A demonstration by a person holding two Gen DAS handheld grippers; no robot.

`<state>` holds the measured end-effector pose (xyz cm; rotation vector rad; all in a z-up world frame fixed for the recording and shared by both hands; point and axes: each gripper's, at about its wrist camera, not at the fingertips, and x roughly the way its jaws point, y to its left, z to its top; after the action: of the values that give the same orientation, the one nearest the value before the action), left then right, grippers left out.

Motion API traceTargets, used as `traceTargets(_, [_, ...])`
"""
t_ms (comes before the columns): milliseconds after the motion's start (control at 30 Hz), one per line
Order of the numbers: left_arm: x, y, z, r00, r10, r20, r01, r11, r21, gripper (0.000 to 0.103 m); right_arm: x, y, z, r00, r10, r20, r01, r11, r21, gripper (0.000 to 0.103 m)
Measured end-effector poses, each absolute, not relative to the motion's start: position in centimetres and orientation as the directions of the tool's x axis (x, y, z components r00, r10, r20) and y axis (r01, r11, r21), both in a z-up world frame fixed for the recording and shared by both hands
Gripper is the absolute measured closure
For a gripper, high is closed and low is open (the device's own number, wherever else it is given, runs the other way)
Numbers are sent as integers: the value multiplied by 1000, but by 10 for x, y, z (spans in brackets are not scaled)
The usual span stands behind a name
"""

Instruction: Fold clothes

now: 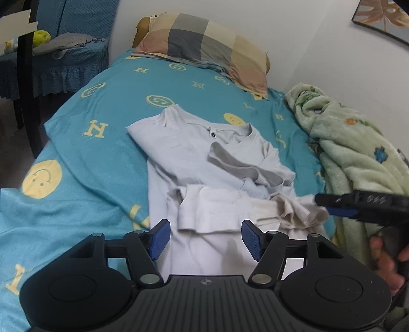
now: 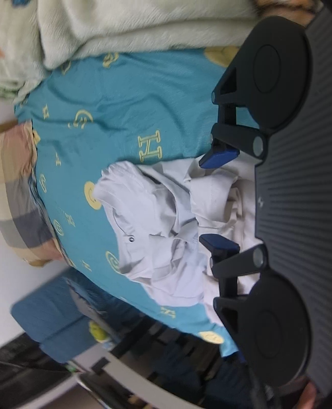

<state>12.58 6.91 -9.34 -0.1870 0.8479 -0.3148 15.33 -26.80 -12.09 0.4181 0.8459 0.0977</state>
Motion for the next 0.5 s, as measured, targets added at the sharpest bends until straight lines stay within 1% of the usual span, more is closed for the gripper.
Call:
traceTargets(67, [127,68,-97,609,-338,-718,203,941,-270,41,148,-272,-118,657,227,-719,114,913,392,44])
traceTargets(167, [133,65,-108,580,-328,-745,206,945,-256,50,146,-274,-123,632,217,-743,115,923,367,44])
traceTargets(200, [136,64,-112,568,-327,-755,205,945,-254,60,146,-274,-127,623,216,-752,119,924,364,44])
traceTargets(233, [139,63,-116,555,-325,-766,205,946,-252,68,147,-274,-130,613,215,-760,123,925,361,44])
traceTargets(267, [141,62,-120,541,-323,-777,204,946,-251,70,148,-273,-134,601,217,-769,121,927,355,44])
traceTargets(300, [142,61,-123,534,-318,-784,204,948,-246,75,150,-271,-137,590,216,-778,117,931,347,44])
traceTargets(333, [142,61,-124,535,-314,-784,202,949,-243,85,151,-267,-141,580,206,-788,109,939,325,44])
traceTargets(400, [143,63,-125,538,-306,-785,184,952,-245,97,153,-261,-147,568,185,-802,89,955,284,44])
traceTargets(433, [142,66,-123,543,-303,-783,169,953,-252,100,153,-258,-149,566,176,-805,80,961,266,44])
traceTargets(500, [140,74,-118,560,-302,-772,139,952,-271,100,153,-256,-151,568,168,-806,69,966,250,44])
